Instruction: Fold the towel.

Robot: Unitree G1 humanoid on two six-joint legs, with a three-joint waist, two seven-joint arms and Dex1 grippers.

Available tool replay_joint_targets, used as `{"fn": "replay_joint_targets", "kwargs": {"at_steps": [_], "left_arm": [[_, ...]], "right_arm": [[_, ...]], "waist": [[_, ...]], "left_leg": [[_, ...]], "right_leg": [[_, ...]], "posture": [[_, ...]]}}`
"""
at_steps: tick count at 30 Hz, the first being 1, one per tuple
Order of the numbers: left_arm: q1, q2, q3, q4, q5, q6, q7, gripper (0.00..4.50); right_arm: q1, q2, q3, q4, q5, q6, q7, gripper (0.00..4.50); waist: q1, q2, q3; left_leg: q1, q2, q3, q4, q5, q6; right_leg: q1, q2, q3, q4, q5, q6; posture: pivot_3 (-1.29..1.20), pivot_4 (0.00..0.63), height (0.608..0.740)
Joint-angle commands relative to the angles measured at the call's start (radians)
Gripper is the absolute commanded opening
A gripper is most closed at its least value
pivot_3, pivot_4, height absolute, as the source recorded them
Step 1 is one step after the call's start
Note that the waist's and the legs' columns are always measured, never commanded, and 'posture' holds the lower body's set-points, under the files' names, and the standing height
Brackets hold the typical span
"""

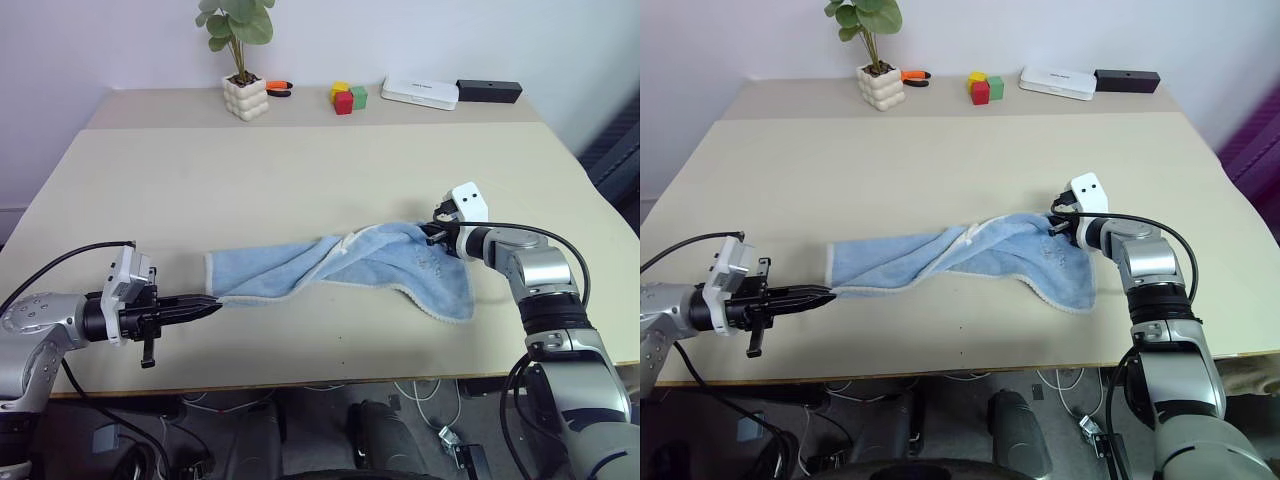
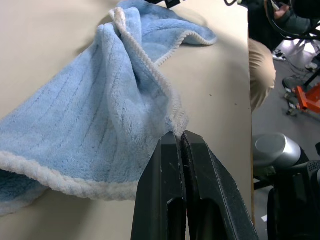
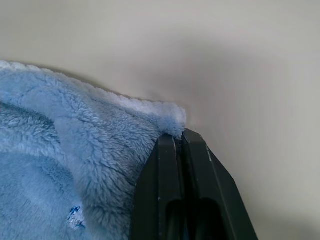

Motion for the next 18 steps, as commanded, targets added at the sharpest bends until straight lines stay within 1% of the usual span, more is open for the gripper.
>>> {"fn": "replay_joint_targets", "kwargs": {"at_steps": [1,3,5,7,9,11,13,15,18], "left_arm": [[-0.029,-0.006,0.016,-0.009,0.007,-0.021,0.027,0.0],[-0.064,-0.024,0.006,0.022,0.049,-0.062,0.069,0.0],[-0.133,-0.059,0.012,0.081,0.061,-0.082,0.118,0.0],[-0.218,-0.1,0.009,0.175,0.076,-0.11,0.154,0.0],[-0.342,-0.162,0.016,0.303,0.078,-0.129,0.213,0.0],[-0.442,-0.198,0.014,0.409,0.102,-0.139,0.268,0.0],[-0.588,-0.215,-0.025,0.611,0.214,-0.247,0.347,0.0],[-0.685,-0.223,-0.049,0.756,0.287,-0.326,0.396,0.0],[-0.942,-0.245,-0.069,1.05,0.386,-0.515,0.516,0.0]], "right_arm": [[-0.013,0.013,-0.036,0.011,-0.003,-0.061,-0.044,0.03],[-0.046,0.021,-0.086,0.031,0.012,-0.116,-0.099,0.03],[-0.075,0.017,-0.121,0.051,0.014,-0.197,-0.135,0.03],[-0.103,0.022,-0.161,0.077,0.039,-0.232,-0.155,0.03],[-0.125,0.028,-0.177,0.114,0.03,-0.303,-0.19,0.03],[-0.147,0.035,-0.185,0.152,0.023,-0.345,-0.216,0.03],[-0.194,0.047,-0.183,0.193,0.017,-0.415,-0.23,0.03],[-0.23,0.056,-0.185,0.229,0.019,-0.462,-0.238,0.03],[-0.365,0.07,-0.15,0.34,-0.034,-0.594,-0.29,0.03]], "waist": [[0.0,0.0,0.0],[0.001,0.001,0.0],[0.002,0.002,0.001],[0.002,0.003,0.002],[0.002,0.003,0.002],[0.0,0.002,0.002],[-0.001,0.002,0.002],[-0.004,0.002,0.002],[-0.005,0.003,0.003]], "left_leg": [[0.0,0.0,0.0,0.0,0.0,0.0],[0.0,0.0,0.0,0.0,0.0,0.0],[-0.001,0.0,0.0,0.0,0.0,0.0],[-0.001,-0.001,0.0,0.0,0.0,0.0],[-0.001,-0.001,0.0,0.0,0.0,0.0],[-0.001,0.0,0.0,0.0,0.0,0.0],[-0.001,-0.001,-0.001,0.0,0.0,0.0],[-0.001,-0.001,-0.001,-0.001,0.0,0.0],[-0.003,-0.001,0.0,0.0,0.0,0.0]], "right_leg": [[0.0,0.0,0.0,0.0,0.0,0.0],[0.0,0.0,0.0,0.0,0.0,0.0],[-0.001,0.0,0.0,0.0,0.0,0.0],[-0.001,0.0,0.0,0.0,0.001,0.001],[-0.001,0.0,0.0,0.0,0.002,0.004],[-0.001,0.001,-0.001,0.0,0.002,0.004],[-0.001,0.001,0.0,0.0,0.003,0.005],[-0.001,0.001,0.0,0.0,0.003,0.006],[-0.003,0.001,0.0,0.001,0.004,0.007]], "posture": [[0.0,0.15,0.74],[0.0,0.15,0.74],[0.0,0.15,0.74],[0.0,0.15,0.74],[0.0,0.15,0.74],[0.0,0.15,0.74],[0.0,0.15,0.74],[0.0,0.15,0.74],[0.0,0.15,0.74]]}}
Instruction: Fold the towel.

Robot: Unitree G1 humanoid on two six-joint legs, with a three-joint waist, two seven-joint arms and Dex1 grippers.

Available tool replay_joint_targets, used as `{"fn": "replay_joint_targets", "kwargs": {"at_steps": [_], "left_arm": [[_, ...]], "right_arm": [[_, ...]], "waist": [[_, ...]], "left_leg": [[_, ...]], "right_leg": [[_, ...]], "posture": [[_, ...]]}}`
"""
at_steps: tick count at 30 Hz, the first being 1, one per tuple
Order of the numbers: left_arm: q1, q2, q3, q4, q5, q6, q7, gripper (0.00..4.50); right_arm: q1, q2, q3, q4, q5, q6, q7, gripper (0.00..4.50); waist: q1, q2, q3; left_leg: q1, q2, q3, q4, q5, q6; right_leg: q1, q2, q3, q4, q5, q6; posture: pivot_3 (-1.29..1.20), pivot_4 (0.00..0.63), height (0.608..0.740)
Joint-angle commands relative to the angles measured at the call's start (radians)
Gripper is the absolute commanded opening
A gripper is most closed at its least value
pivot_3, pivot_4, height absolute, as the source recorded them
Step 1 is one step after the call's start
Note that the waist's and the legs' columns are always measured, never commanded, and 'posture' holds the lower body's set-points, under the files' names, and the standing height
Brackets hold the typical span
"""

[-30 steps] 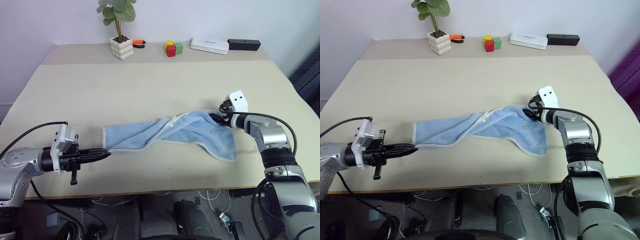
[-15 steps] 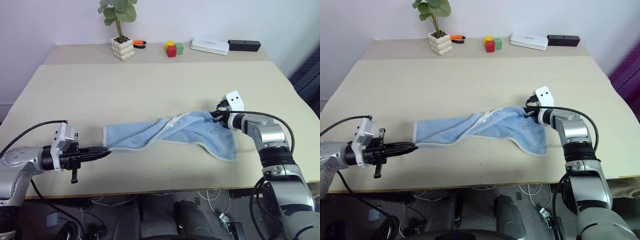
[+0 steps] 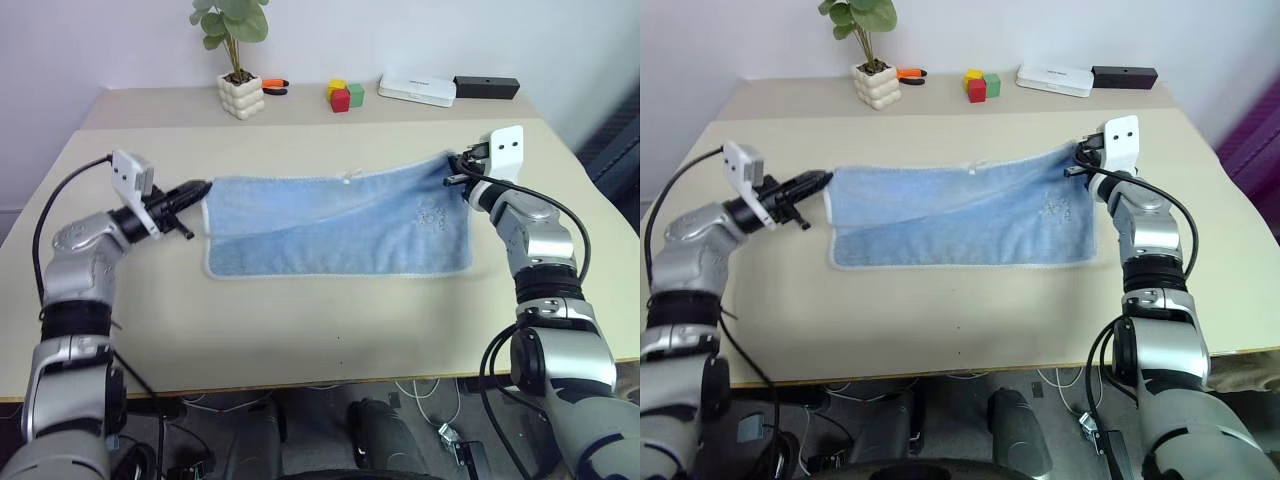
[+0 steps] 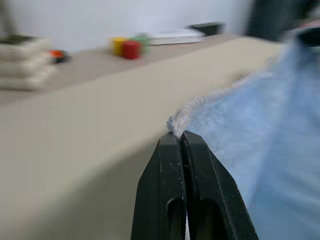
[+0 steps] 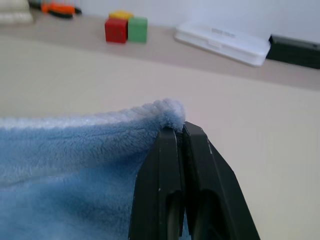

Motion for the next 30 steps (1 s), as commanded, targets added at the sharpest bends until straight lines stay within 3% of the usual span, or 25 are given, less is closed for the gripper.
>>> {"fn": "replay_joint_targets", "kwargs": {"at_steps": [1,6,10,17,21,30], "left_arm": [[-0.238,-0.002,-0.005,0.256,0.109,-0.218,0.145,0.0],[-0.458,0.047,0.022,0.44,0.153,-0.384,0.229,0.0],[-0.472,0.087,0.053,0.473,0.119,-0.43,0.067,0.0],[-0.294,0.113,0.114,0.434,0.041,-0.411,-0.264,0.0],[-0.133,0.131,0.138,0.361,-0.024,-0.32,-0.486,0.0],[0.14,0.212,0.178,0.134,-0.116,-0.108,-0.647,0.0]], "right_arm": [[-0.169,0.001,0.011,0.075,-0.05,-0.165,-0.059,0.03],[-0.245,-0.023,-0.013,0.128,-0.049,-0.297,-0.09,0.03],[-0.132,-0.036,-0.016,-0.019,-0.021,-0.335,-0.02,0.03],[0.249,-0.001,-0.032,-0.523,0.16,-0.121,0.098,0.03],[0.485,-0.003,0.015,-0.773,0.141,-0.069,0.11,0.03],[0.73,-0.108,-0.039,-0.952,0.163,-0.092,0.224,0.03]], "waist": [[0.0,0.0,0.001],[0.0,0.0,0.001],[0.001,0.0,0.001],[0.003,0.001,0.001],[0.001,0.001,0.001],[0.009,0.0,0.0]], "left_leg": [[-0.001,0.0,0.0,0.0,0.0,0.0],[-0.01,0.0,0.0,-0.001,0.0,0.0],[-0.012,0.0,0.001,-0.003,0.0,0.0],[-0.012,0.0,0.001,0.001,0.002,-0.003],[-0.011,0.0,0.001,0.001,0.002,-0.003],[-0.01,0.0,0.0,0.003,0.002,-0.003]], "right_leg": [[-0.001,0.0,0.0,0.001,0.0,0.0],[-0.01,0.0,0.0,0.0,0.0,0.001],[-0.011,-0.001,-0.001,-0.002,0.0,0.001],[-0.011,-0.001,-0.001,0.003,0.0,0.002],[-0.011,-0.001,-0.001,0.004,0.0,0.001],[-0.009,-0.001,-0.001,0.005,0.0,0.001]], "posture": [[0.0,0.15,0.74],[0.0,0.15,0.74],[0.0,0.15,0.74],[0.0,0.15,0.74],[0.0,0.15,0.74],[0.0,0.15,0.74]]}}
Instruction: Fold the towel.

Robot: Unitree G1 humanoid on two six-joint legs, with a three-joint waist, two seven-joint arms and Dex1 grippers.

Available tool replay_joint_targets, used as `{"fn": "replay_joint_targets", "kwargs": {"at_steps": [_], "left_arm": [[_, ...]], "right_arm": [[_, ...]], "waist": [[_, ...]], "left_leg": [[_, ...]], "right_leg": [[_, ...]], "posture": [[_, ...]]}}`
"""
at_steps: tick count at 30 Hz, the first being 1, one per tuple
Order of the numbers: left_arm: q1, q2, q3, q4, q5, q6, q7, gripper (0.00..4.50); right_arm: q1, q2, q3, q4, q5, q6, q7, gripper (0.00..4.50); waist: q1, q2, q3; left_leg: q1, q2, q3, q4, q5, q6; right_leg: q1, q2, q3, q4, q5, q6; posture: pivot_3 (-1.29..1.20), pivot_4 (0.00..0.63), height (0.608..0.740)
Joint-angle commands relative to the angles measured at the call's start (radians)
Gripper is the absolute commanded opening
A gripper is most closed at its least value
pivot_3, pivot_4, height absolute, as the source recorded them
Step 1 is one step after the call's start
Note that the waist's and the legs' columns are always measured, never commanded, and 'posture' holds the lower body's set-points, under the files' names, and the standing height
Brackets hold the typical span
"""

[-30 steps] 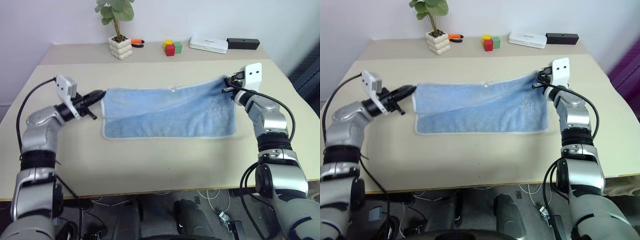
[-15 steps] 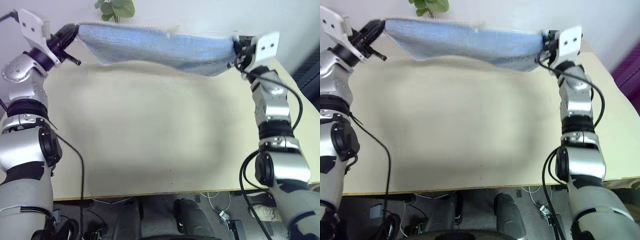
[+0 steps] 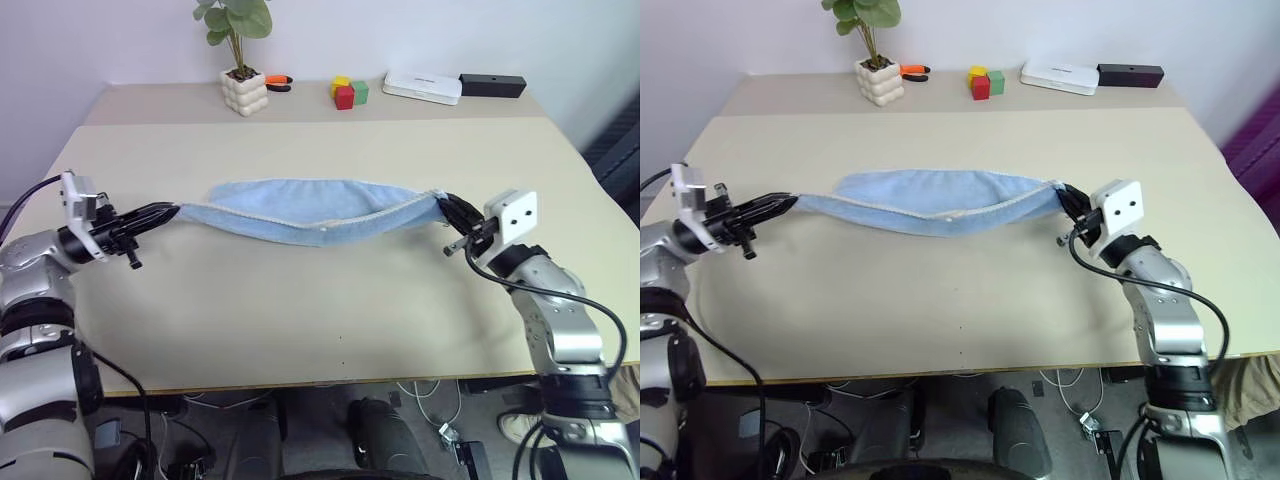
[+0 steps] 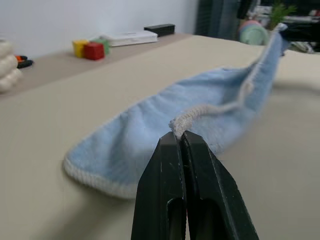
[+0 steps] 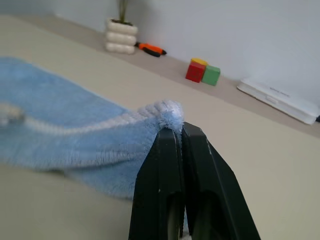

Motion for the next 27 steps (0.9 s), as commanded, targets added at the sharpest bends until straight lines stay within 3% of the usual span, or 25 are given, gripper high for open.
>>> {"fn": "replay_joint_targets", "kwargs": {"at_steps": [1,9,14,19,27], "left_arm": [[0.057,0.048,0.038,-0.093,-0.045,0.071,-0.028,0.0],[0.308,0.113,0.091,-0.327,-0.122,0.231,-0.049,0.0],[0.402,0.117,0.124,-0.428,-0.156,0.285,-0.019,0.0],[0.349,0.073,0.105,-0.421,-0.15,0.259,0.033,0.0],[0.124,0.008,0.013,-0.222,-0.048,0.124,0.076,0.0]], "right_arm": [[0.051,-0.055,-0.039,-0.067,0.02,-0.052,0.078,0.03],[0.189,-0.148,-0.072,-0.119,0.099,-0.056,0.26,0.03],[0.202,-0.166,-0.096,-0.082,0.102,-0.063,0.283,0.03],[0.084,-0.129,-0.077,0.026,0.043,-0.079,0.203,0.03],[-0.07,-0.11,-0.009,0.213,-0.071,-0.151,0.153,0.03]], "waist": [[0.0,0.0,0.0],[-0.002,0.0,0.0],[0.002,0.0,-0.001],[0.002,-0.001,-0.001],[0.0,-0.001,-0.001]], "left_leg": [[0.001,0.0,0.0,0.0,0.0,0.0],[0.002,0.0,0.0,-0.001,0.0,0.0],[0.003,0.0,0.0,0.0,0.0,0.0],[0.011,0.0,0.0,0.0,0.0,0.0],[0.013,0.0,0.0,-0.001,0.0,0.0]], "right_leg": [[0.001,0.0,0.0,0.0,0.0,0.0],[0.001,0.0,0.0,0.0,0.0,0.0],[0.002,0.0,0.0,0.0,0.0,-0.001],[0.01,0.0,0.0,-0.001,-0.002,-0.004],[0.012,0.0,0.0,-0.001,0.0,-0.001]], "posture": [[0.0,0.15,0.74],[0.0,0.15,0.74],[0.0,0.15,0.74],[0.0,0.15,0.74],[0.0,0.15,0.74]]}}
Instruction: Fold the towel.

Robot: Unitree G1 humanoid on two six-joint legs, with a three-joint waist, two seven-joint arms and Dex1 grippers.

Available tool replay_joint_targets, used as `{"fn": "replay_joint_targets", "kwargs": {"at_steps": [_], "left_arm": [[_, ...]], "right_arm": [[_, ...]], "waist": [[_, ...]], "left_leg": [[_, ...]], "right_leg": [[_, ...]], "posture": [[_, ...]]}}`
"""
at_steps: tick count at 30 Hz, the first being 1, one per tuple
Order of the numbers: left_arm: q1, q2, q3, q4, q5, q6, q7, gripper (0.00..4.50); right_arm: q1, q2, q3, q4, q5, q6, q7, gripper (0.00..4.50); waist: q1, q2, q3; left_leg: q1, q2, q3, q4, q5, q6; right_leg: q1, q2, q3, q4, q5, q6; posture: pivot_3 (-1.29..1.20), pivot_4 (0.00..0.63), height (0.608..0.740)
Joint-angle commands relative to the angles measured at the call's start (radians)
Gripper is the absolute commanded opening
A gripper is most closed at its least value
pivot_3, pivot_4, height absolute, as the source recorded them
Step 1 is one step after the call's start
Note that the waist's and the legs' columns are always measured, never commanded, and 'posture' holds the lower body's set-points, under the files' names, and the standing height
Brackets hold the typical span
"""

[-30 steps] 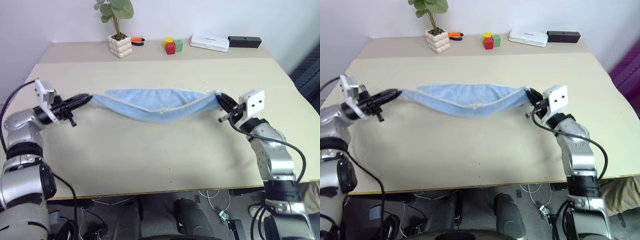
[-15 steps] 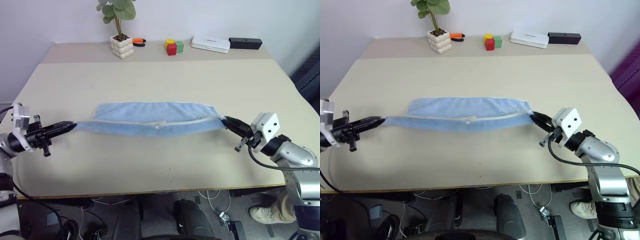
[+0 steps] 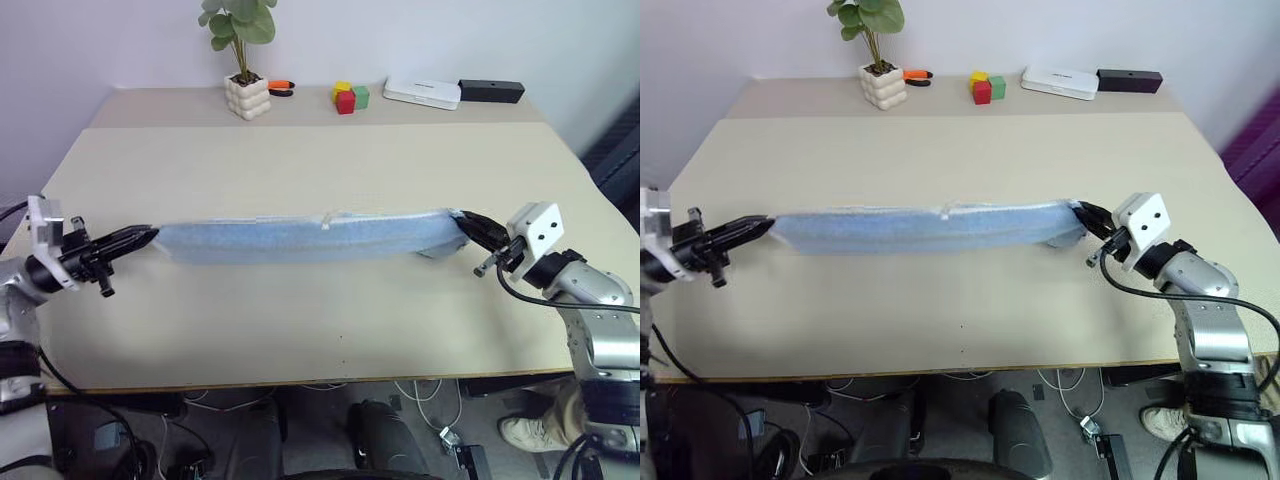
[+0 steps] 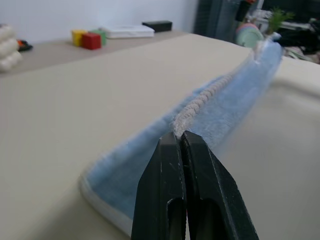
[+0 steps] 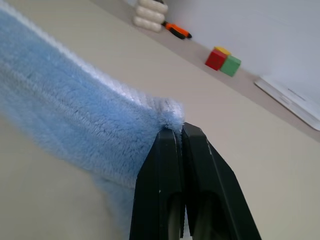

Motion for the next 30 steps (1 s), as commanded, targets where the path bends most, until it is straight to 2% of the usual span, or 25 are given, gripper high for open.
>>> {"fn": "replay_joint_targets", "kwargs": {"at_steps": [1,5,11,30], "left_arm": [[-0.088,0.001,-0.026,0.097,0.046,-0.069,0.007,0.0],[-0.207,-0.018,-0.057,0.284,0.115,-0.185,0.035,0.0],[-0.292,-0.027,-0.077,0.429,0.178,-0.291,0.098,0.0],[-0.307,-0.075,-0.11,0.513,0.284,-0.366,0.191,0.0]], "right_arm": [[-0.06,-0.001,0.02,0.058,-0.055,-0.05,-0.022,0.03],[-0.128,0.011,0.068,0.116,-0.102,-0.063,-0.034,0.03],[-0.165,0.027,0.094,0.164,-0.141,-0.077,-0.062,0.03],[-0.288,0.074,0.17,0.353,-0.251,-0.136,-0.125,0.03]], "waist": [[-0.001,0.0,0.0],[-0.002,0.0,0.0],[-0.002,0.0,0.0],[-0.002,0.0,0.0]], "left_leg": [[0.0,0.0,0.0,0.0,0.0,0.0],[0.0,0.0,0.0,0.0,0.0,0.0],[0.0,0.0,0.0,-0.001,0.0,0.0],[0.0,0.0,0.0,0.0,0.0,0.0]], "right_leg": [[0.0,0.0,0.0,0.0,0.0,0.0],[0.0,0.001,0.0,0.0,0.0,0.0],[0.0,0.0,0.0,0.0,0.0,0.0],[0.0,0.0,0.0,0.0,0.0,0.001]], "posture": [[0.0,0.15,0.74],[0.0,0.15,0.74],[0.0,0.15,0.74],[0.0,0.15,0.74]]}}
